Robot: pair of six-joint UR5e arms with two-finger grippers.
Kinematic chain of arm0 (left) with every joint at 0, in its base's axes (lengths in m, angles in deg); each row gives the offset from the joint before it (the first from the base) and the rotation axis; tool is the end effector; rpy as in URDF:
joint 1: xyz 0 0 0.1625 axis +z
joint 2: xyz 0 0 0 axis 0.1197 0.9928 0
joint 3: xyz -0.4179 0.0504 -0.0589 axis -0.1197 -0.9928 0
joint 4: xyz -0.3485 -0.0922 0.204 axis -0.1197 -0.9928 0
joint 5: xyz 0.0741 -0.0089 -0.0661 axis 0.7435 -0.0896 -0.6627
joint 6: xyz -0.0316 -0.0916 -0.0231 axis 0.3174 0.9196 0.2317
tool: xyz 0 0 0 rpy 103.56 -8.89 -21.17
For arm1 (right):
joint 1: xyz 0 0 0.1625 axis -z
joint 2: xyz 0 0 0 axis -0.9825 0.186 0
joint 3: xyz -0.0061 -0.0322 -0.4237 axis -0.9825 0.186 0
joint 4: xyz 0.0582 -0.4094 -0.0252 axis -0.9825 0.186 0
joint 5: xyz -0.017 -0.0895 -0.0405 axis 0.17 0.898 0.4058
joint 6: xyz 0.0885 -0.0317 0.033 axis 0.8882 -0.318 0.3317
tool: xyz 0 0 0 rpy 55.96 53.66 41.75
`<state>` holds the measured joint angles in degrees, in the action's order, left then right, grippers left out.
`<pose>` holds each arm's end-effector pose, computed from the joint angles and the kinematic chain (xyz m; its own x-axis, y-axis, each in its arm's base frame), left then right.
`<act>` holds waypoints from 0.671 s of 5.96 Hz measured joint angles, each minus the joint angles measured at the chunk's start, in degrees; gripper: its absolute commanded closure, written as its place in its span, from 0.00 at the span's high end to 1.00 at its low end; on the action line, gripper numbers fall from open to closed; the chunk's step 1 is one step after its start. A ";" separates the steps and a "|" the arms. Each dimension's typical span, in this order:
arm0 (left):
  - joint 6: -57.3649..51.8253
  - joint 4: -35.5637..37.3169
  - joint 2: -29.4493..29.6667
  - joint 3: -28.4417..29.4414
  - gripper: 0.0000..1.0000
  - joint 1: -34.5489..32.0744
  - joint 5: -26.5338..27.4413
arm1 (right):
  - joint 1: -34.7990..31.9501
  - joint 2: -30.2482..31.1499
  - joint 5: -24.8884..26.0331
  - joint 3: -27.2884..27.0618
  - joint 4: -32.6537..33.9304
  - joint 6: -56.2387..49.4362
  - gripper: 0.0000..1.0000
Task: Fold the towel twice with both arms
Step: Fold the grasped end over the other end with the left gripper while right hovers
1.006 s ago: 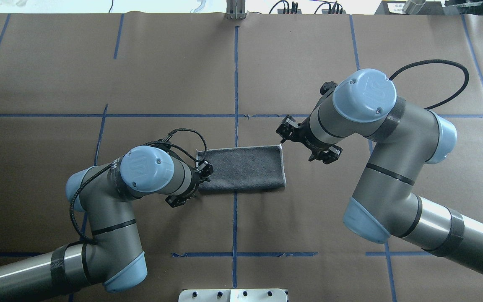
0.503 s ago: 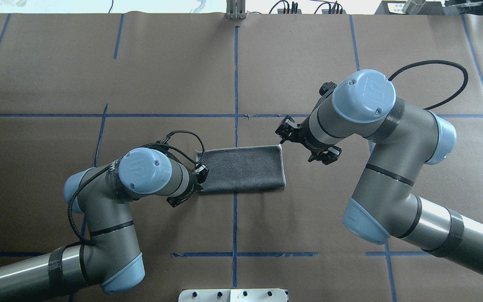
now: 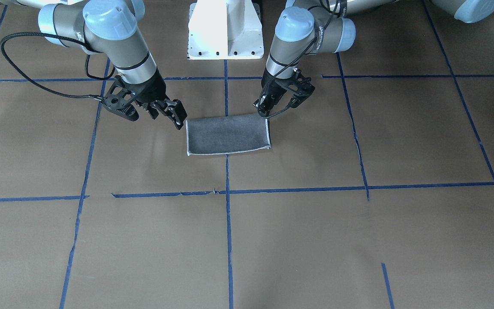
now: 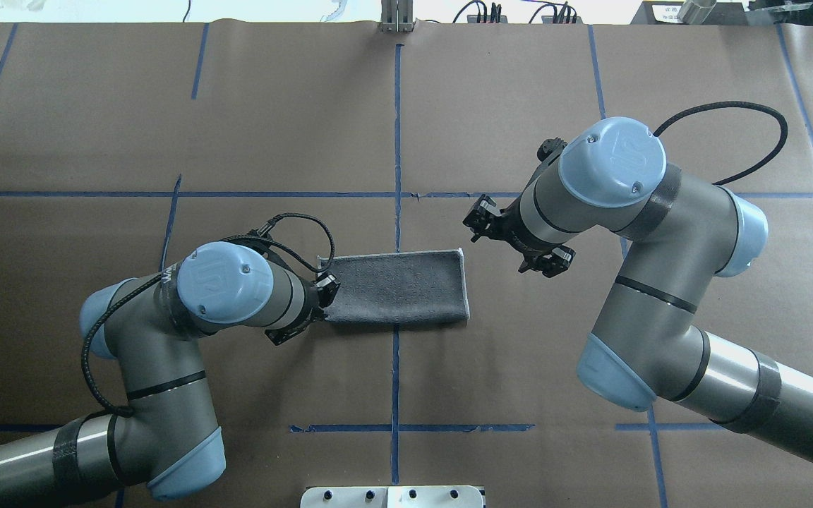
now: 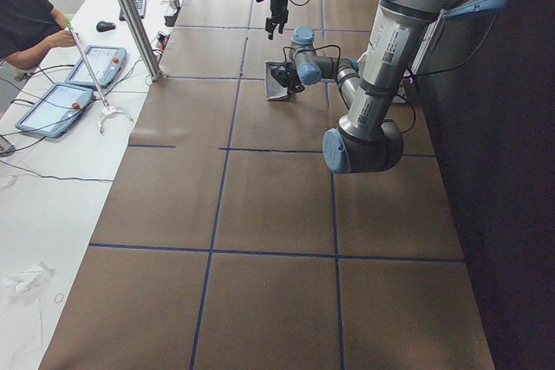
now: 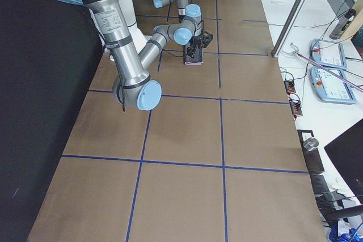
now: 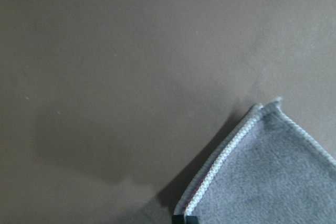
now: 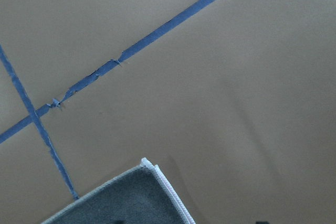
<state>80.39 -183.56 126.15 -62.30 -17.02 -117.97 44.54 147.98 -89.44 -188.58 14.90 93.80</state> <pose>0.5384 -0.3654 0.2643 0.3496 -0.6657 -0.6592 0.4972 0.7282 -0.4717 -0.4480 -0.4300 0.2496 0.4721 0.5190 0.7126 -0.3966 0.8470 -0.3541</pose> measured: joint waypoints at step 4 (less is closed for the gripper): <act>-8.62 0.74 3.94 0.54 0.07 -4.08 0.16 | -1.19 2.99 -1.02 -3.47 0.50 -0.03 1.00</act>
<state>71.77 -182.82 130.09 -61.75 -21.09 -117.81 43.36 150.97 -90.46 -192.05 15.40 93.78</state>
